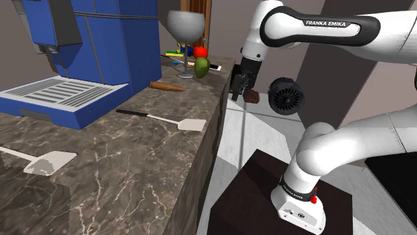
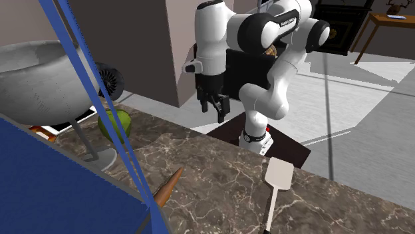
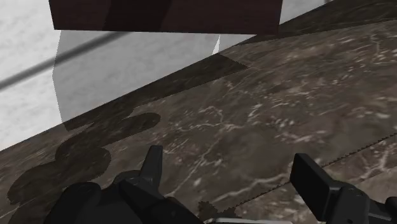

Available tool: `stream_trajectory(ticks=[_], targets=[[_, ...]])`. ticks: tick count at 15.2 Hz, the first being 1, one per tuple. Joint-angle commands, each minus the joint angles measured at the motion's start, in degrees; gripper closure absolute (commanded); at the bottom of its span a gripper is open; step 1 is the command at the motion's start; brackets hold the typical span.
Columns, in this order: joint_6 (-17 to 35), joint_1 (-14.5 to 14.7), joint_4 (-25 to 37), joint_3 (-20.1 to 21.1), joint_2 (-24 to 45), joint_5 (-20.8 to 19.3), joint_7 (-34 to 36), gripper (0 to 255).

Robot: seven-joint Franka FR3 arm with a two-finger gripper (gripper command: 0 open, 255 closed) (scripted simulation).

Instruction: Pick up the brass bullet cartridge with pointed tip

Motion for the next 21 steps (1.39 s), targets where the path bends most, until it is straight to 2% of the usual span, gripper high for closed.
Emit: stream_trajectory(ticks=[1,11,21], targets=[[0.0,0.0,0.0,0.0,0.0,0.0,0.0,0],[2.46,4.61,20.64,3.34,23.63,-1.88,-5.29,0],[-2.18,8.3,47.1,7.76,46.09,-6.3,-8.84,0]])
